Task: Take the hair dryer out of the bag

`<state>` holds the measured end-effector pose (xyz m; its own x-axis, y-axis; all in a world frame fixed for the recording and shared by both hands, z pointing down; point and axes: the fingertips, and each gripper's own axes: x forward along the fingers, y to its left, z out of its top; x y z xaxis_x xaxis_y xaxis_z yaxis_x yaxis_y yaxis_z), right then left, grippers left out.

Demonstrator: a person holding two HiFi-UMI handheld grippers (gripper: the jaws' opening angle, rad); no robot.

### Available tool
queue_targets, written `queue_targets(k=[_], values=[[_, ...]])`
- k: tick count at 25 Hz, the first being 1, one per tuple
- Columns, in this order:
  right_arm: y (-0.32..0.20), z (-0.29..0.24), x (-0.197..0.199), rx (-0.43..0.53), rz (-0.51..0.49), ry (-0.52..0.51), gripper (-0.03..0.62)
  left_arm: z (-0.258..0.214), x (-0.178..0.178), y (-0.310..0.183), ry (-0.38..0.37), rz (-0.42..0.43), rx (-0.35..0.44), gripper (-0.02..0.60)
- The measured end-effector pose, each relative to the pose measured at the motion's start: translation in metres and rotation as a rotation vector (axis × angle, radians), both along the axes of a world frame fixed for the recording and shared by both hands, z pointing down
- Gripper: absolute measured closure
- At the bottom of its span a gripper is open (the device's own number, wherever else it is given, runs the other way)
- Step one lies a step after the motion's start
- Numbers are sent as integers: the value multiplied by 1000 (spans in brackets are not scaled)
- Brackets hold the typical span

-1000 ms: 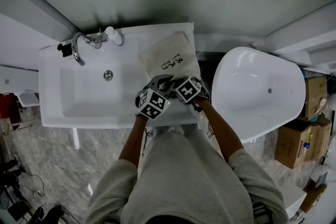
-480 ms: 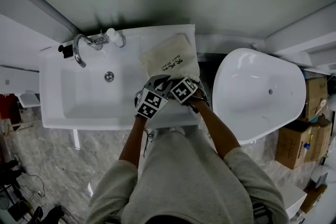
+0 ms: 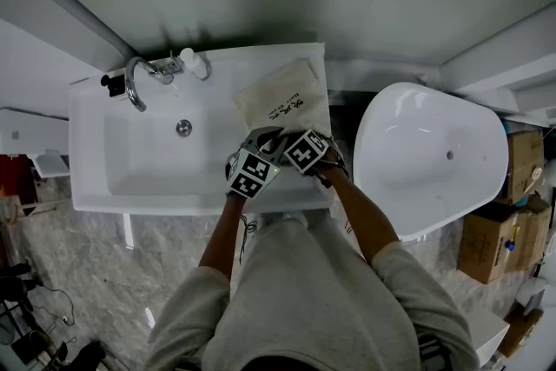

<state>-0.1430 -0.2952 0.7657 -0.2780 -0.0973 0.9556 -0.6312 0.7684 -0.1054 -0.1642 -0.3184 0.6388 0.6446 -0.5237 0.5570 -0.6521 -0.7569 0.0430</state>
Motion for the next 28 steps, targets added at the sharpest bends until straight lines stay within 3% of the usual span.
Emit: queue_targets(k=[28], values=[[63,-48,17,87,-127,-181,355,3,-4,-3,-60,-40,16,549]])
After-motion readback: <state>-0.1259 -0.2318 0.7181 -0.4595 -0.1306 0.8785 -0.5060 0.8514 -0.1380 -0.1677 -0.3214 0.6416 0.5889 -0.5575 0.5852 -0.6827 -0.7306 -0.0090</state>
